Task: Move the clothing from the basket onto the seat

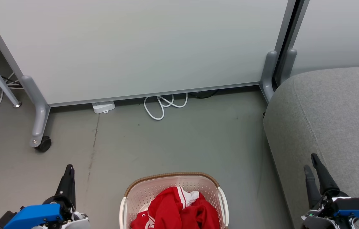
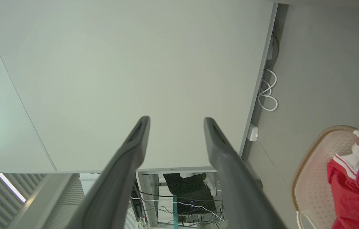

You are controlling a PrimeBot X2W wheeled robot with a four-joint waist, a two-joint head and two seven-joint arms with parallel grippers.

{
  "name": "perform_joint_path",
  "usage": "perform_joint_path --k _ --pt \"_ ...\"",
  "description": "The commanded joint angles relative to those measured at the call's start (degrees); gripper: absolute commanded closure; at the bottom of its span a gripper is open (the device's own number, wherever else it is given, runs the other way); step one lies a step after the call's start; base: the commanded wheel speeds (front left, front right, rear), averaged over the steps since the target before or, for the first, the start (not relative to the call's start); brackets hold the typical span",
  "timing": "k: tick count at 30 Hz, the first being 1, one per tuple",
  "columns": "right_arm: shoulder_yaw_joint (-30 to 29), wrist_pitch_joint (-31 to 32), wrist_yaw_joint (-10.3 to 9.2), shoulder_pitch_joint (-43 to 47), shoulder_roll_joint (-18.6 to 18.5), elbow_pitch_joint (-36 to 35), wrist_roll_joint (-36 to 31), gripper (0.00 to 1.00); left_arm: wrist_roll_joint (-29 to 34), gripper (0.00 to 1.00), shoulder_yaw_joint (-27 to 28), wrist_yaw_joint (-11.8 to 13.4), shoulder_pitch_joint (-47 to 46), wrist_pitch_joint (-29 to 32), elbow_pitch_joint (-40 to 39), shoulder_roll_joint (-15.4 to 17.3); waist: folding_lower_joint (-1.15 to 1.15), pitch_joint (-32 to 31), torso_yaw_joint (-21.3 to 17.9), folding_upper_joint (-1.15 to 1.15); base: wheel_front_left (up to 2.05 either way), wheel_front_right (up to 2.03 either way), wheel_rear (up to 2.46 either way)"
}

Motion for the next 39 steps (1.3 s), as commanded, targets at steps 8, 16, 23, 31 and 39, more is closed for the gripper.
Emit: perform_joint_path --k 8,16,23,31,39 --pt "1.3 -2.6 0.04 -0.3 -0.1 -1.6 -1.8 0.0 1.8 0.0 -2.5 0.0 -1.1 -2.5 -1.2 0.3 0.0 0.0 0.0 0.0 0.0 0.0 0.0" --pt "1.5 -4.7 0.05 0.0 -0.2 -1.7 -8.9 0.0 8.3 0.0 -4.2 0.8 -1.2 -4.7 -1.8 0.3 0.0 0.0 0.0 0.0 0.0 0.0 0.0" --pt "1.7 -6.4 0.07 0.0 -0.2 -2.2 -17.7 0.0 16.4 0.0 -6.1 1.7 -1.3 -6.4 -2.4 0.4 0.0 0.0 0.1 0.0 0.0 0.0 0.0" --pt "2.3 -8.2 0.08 0.3 -0.3 -1.9 -28.0 0.0 26.7 0.0 -7.9 1.9 -1.0 -8.2 -2.2 0.5 0.0 -0.1 0.1 0.0 0.0 0.0 0.0" --pt "2.9 -8.8 0.1 0.4 -0.3 -2.6 -38.7 0.0 37.4 0.0 -9.8 2.4 -1.0 -9.9 -1.9 1.0 0.0 -0.1 0.1 0.0 0.0 0.0 0.0"
